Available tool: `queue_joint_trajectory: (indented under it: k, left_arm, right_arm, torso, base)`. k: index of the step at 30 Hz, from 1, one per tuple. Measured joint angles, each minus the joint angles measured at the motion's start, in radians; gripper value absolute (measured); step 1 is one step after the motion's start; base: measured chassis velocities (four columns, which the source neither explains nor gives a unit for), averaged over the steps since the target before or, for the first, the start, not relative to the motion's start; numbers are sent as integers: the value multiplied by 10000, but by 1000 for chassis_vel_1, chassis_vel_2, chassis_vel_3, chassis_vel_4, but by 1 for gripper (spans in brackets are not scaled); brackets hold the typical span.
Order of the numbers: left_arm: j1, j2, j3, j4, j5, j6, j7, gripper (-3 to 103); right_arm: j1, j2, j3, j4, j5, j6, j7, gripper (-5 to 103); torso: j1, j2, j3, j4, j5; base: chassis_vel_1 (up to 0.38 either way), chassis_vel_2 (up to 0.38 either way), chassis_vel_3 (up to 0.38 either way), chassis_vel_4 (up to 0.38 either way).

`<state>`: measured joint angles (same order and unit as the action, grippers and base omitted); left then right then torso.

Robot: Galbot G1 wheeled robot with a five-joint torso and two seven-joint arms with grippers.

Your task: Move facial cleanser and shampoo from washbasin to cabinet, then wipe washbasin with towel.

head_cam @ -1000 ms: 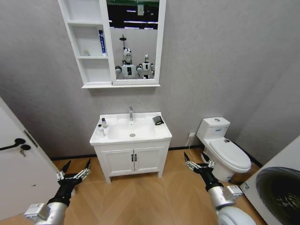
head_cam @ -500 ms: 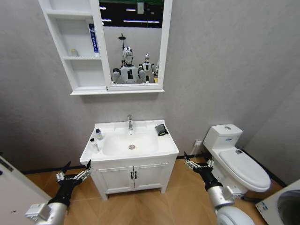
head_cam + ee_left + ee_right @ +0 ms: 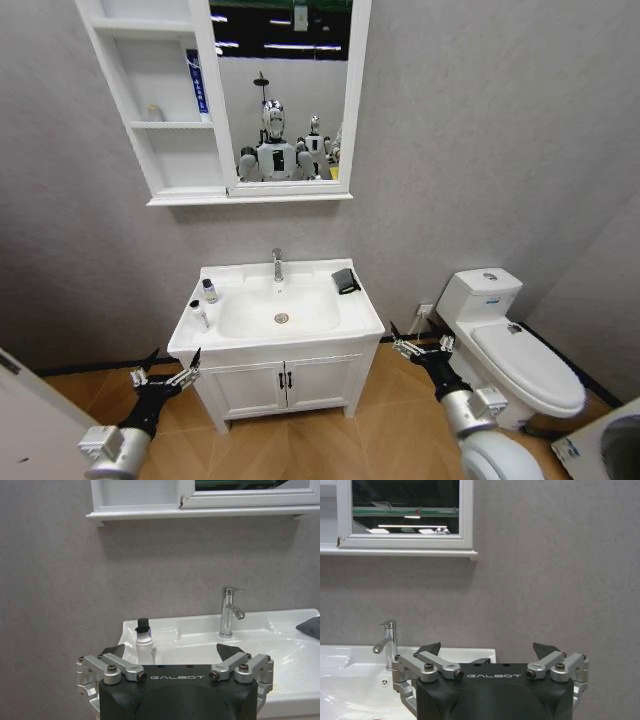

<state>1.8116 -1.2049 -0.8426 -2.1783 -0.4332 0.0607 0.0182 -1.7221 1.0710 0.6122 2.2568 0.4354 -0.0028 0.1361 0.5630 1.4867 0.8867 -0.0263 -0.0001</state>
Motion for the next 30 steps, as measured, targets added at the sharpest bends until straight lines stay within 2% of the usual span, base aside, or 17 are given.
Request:
queue_joint_trajectory:
  k: [2,6,11,17,22,30]
  left_arm:
    - [-668,372,309,694,-234,135,-148,100]
    - [-1321,651,563,1293,-372,183,-235,100]
    - [-2516,1182,1335,2232,-717,334,-532,100]
    - [-3342,1195,1941,3457,-610,42,-925,100]
    - [-4043,1149,2346,4442,-539,-117,-996,100]
    - [-5393,1399,2904,5308,-752,-116,-1177,100]
  right_arm:
    - [44,-29,-13,-101,2,-1,-44,100]
    - [107,-37,-54,-270,-31,3,-100,100]
    - [309,-135,-108,-694,-127,55,-124,100]
    - [232,-60,-176,-851,-203,40,-90,100]
    - [-56,-75,-44,-960,-313,140,-58,100]
    - [-243,-178,197,-874,-207,254,93,100]
  torso:
    - [2,-1,1,0,-2]
    - [4,-2,1,-2,-2]
    - [5,-2,2,-1,2]
    - [6,-2,2,-1,1]
    - [5,-2,2,0,1]
    - [5,-3,2,-1,1]
  base:
    - [0,0,0,0]
    - [0,0,0,0]
    - [0,0,0,0]
    - [0,0,0,0]
    - [0,0,0,0]
    - [0,0,0,0]
